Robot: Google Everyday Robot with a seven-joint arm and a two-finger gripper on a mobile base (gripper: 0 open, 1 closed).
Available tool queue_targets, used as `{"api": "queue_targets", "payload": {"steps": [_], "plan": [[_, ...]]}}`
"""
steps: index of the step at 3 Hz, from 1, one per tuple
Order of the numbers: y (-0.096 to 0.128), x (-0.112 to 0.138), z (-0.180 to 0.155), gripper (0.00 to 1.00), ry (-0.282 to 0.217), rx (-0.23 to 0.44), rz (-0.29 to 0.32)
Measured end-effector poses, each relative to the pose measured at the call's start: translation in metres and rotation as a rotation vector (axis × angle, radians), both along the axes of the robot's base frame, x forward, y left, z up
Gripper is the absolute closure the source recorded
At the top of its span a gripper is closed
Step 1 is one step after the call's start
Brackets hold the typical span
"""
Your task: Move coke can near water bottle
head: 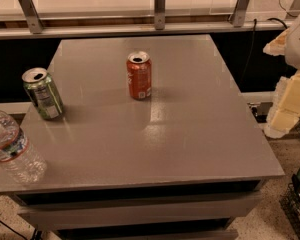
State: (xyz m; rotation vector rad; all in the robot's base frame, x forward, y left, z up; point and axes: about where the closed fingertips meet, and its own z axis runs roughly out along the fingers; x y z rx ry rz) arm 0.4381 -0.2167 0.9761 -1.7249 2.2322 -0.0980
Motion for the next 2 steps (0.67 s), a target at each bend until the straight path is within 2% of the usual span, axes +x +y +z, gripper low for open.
{"api": "queue_targets", "payload": {"steps": [1,2], "plan": [[0.003,0.001,0.001,0.00,-0.010,0.006,0.009],[0.034,0.019,-0.002,0.00,-0.041,0.081,0.074]]}}
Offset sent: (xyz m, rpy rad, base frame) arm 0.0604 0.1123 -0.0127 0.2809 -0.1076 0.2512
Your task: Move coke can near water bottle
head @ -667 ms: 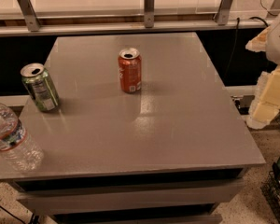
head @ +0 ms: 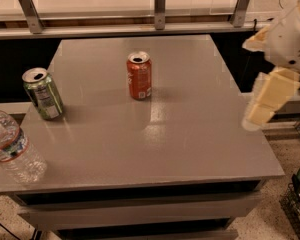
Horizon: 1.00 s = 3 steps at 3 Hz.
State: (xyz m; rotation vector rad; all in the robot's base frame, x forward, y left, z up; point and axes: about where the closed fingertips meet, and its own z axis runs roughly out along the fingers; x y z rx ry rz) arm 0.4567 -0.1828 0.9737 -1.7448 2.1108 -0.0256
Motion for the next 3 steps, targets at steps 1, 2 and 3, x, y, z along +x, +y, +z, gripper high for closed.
{"api": "queue_targets", "payload": {"steps": [1,2,3], "plan": [[0.056,0.039,-0.012,0.00,-0.048,0.150,0.099],[0.106,0.081,-0.028,0.00,-0.093,0.275,0.164],[0.137,0.120,-0.039,0.00,-0.143,0.371,0.177]]}}
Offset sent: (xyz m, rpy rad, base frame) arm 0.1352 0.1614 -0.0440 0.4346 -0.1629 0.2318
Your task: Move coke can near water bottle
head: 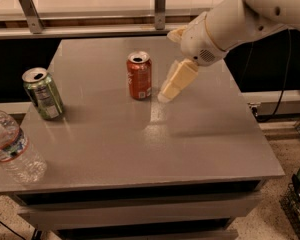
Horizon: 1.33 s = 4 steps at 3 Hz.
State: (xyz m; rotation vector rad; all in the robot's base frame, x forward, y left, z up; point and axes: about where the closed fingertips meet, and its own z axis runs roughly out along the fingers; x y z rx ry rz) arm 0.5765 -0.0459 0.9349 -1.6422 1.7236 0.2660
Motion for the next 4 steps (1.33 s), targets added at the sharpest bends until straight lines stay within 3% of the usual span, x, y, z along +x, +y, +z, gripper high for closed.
{"api": "queue_targets", "payload": {"steps": [1,2,3,4], "plan": [[0.019,0.032,-0.011,0.00,-0.021,0.055,0.004],[0.036,0.048,-0.019,0.18,0.021,0.133,0.013],[0.054,0.048,-0.021,0.41,0.089,0.182,0.047],[0.062,0.033,-0.024,0.65,0.162,0.193,0.125]]}}
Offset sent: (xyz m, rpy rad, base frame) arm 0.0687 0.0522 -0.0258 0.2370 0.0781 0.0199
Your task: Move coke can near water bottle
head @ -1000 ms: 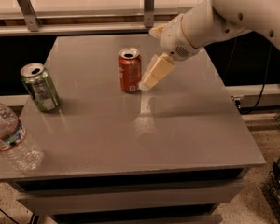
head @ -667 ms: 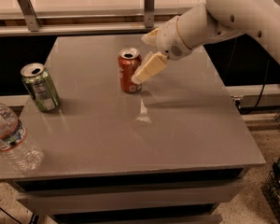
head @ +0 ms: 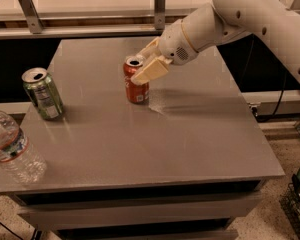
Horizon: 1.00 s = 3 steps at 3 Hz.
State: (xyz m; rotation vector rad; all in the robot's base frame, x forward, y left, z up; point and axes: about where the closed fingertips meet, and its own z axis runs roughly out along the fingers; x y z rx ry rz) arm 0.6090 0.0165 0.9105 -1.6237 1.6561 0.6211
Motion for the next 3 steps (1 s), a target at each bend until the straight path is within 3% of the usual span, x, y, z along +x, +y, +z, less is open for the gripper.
{"api": "queue_targets", "payload": {"steps": [1,2,3], "plan": [[-0.006,-0.016,0.002,0.88,0.058,0.006,0.060],[-0.002,-0.043,0.013,1.00,0.079,0.051,0.128],[0.021,-0.081,0.026,1.00,0.003,0.045,0.215]]}}
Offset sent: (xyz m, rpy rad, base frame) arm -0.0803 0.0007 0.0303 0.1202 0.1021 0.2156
